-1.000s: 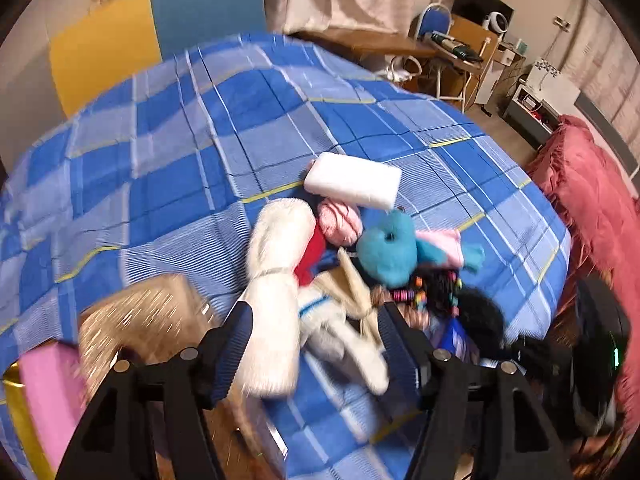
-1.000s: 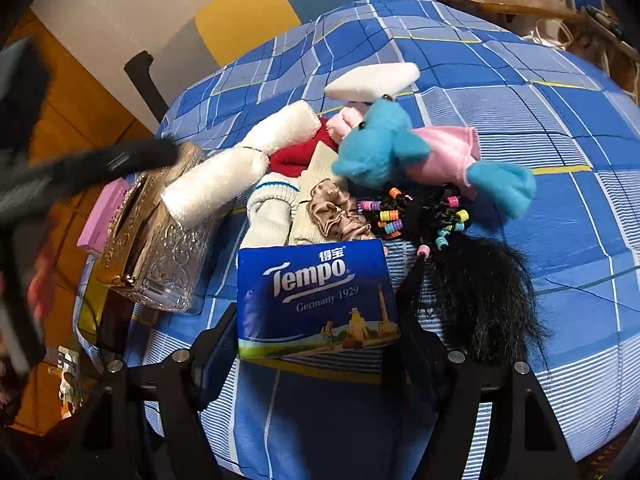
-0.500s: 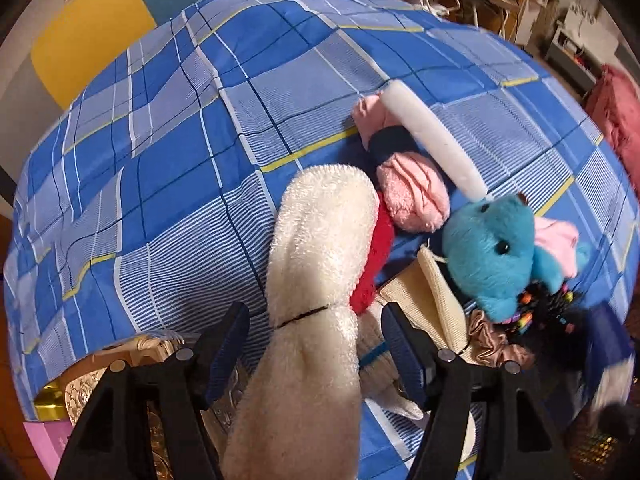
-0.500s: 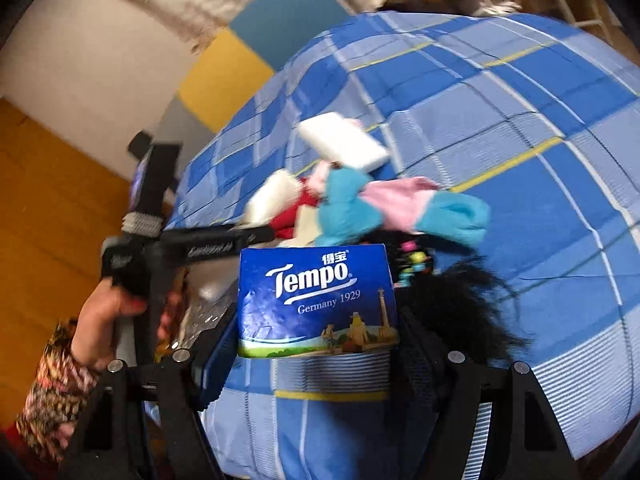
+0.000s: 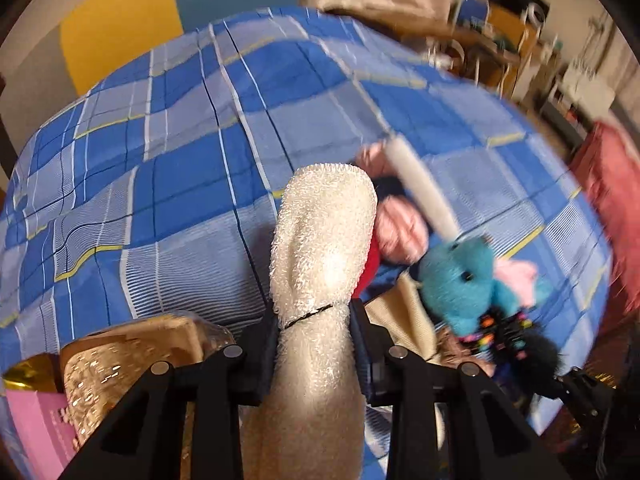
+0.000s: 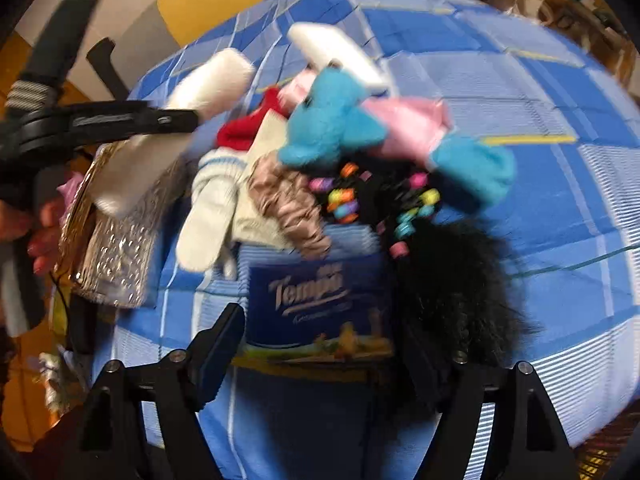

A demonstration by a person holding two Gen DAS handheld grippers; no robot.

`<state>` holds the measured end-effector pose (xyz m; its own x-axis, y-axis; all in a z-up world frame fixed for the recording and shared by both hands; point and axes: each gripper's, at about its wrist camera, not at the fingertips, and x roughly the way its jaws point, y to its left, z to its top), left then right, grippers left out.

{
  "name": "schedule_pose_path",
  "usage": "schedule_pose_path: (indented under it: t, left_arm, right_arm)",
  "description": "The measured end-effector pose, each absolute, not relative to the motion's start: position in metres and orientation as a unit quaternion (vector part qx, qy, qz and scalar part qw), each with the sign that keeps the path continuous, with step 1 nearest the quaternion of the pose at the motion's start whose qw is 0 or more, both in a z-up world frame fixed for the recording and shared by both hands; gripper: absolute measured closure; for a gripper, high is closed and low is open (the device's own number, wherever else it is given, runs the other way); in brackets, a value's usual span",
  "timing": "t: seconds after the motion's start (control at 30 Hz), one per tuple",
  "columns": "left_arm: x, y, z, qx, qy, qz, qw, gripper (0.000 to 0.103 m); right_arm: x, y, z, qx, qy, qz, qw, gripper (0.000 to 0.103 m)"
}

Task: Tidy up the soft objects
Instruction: 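Drop the white towel into the gold tray with the left tool while the right tool holds the Tempo pack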

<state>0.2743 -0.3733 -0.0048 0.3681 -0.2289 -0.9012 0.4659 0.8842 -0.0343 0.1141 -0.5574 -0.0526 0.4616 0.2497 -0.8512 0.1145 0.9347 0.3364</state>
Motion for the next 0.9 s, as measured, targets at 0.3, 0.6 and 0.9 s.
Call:
schedule_pose_path:
  t: [0.3,0.6,0.9]
  left_arm:
    - [0.243,-0.328,0.061,0.027,0.471,-0.265,0.841,0.071]
    - [0.194,-0.239,0.106,-0.004,0.420,-0.267,0.867,0.071]
    - [0.185,-0.124,0.088,-0.047,0.440,-0.192,0.876,0.071]
  right_arm:
    - [0.098,-0.540,-0.020,0.124,0.443,0.057,0.886,0.009]
    - [0.107,-0.525,-0.063,0.032,0.522,-0.007,0.852,0.009]
    - [0.110,-0.510,-0.086,0.007,0.529,-0.010,0.848,0.029]
